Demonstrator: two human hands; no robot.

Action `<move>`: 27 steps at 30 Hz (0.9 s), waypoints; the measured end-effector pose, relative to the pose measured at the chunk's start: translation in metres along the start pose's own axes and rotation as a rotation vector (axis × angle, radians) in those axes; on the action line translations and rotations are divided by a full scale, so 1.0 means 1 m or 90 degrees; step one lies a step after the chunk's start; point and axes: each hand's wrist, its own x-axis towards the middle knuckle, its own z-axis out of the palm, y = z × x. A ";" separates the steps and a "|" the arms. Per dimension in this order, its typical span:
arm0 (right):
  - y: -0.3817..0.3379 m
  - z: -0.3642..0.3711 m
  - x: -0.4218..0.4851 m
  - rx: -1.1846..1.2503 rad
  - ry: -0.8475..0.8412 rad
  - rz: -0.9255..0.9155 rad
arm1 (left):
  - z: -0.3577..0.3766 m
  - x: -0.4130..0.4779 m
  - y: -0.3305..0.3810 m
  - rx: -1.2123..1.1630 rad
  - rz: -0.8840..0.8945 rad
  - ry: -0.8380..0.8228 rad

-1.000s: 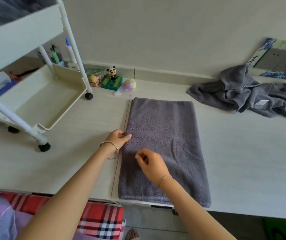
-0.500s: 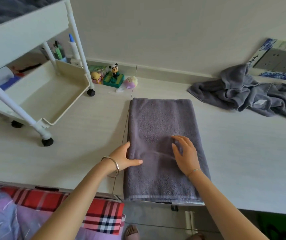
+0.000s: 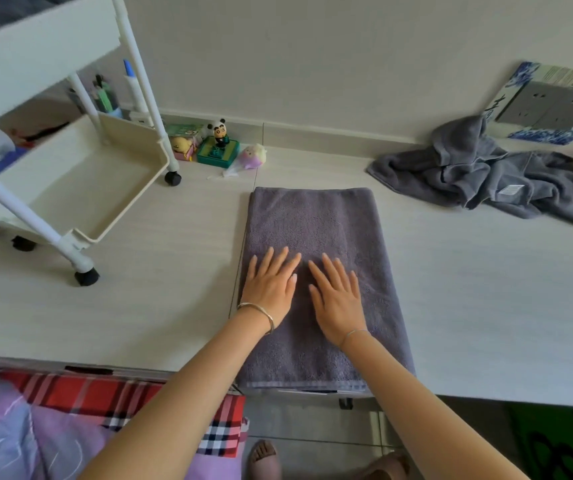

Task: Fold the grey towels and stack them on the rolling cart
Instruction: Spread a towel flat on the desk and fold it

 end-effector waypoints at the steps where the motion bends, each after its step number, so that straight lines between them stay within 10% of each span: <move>1: 0.004 0.004 -0.002 -0.018 -0.018 -0.006 | 0.009 0.003 0.001 0.026 -0.018 -0.032; 11: 0.096 -0.017 -0.033 -0.042 -0.030 0.167 | 0.023 0.002 0.005 0.101 -0.073 -0.041; 27: 0.096 -0.015 -0.103 -0.073 -0.039 -0.093 | 0.038 -0.056 0.009 0.165 0.143 -0.067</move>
